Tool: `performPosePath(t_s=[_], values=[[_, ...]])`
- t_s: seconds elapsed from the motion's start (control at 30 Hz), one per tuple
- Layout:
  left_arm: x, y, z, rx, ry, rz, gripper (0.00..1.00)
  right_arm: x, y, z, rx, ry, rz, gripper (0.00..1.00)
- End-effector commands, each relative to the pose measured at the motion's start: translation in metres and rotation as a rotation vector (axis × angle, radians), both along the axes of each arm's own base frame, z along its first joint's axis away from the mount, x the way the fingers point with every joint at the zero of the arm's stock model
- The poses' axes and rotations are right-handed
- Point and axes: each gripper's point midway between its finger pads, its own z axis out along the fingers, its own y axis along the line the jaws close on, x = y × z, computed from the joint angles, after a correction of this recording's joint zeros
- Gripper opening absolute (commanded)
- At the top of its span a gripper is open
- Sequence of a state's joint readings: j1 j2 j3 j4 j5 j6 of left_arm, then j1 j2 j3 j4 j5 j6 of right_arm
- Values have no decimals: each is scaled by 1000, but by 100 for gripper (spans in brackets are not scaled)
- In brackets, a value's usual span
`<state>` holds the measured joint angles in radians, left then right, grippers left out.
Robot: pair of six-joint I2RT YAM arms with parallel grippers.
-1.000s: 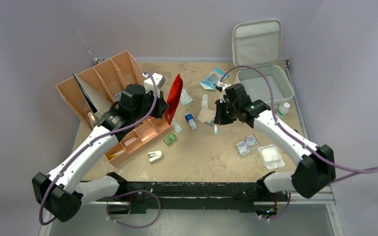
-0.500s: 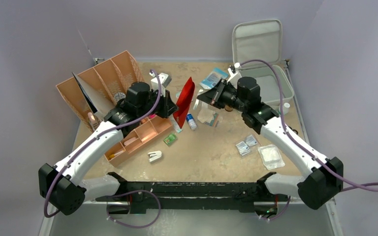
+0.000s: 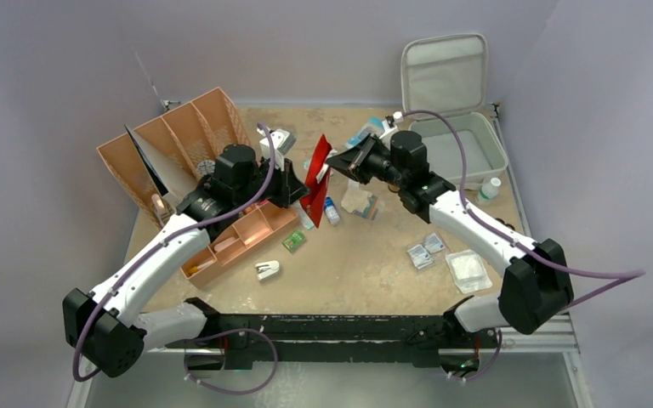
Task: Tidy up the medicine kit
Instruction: Place the medical item at the medicine pouch.
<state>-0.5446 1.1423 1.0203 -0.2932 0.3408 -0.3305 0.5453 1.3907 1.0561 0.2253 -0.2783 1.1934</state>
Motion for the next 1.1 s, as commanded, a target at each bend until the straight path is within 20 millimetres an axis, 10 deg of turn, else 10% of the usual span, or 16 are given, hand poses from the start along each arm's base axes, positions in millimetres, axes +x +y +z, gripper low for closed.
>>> performPosePath(t_s=[0.0,0.33,0.73,1.07], values=[[-1,-1,26,-58,-75,-3,0,5,5,5,7,-16,-27,4],[-3,-2,25,-54,-69,-18,0,-3,10,-24,-159,32,35,17],[5,3,13,5,-49,19,0,-33,-15,-3,-320,-103,114,33],[10,21,16,57,-82,98,0,-28,-109,-37,-959,-352,89,37]])
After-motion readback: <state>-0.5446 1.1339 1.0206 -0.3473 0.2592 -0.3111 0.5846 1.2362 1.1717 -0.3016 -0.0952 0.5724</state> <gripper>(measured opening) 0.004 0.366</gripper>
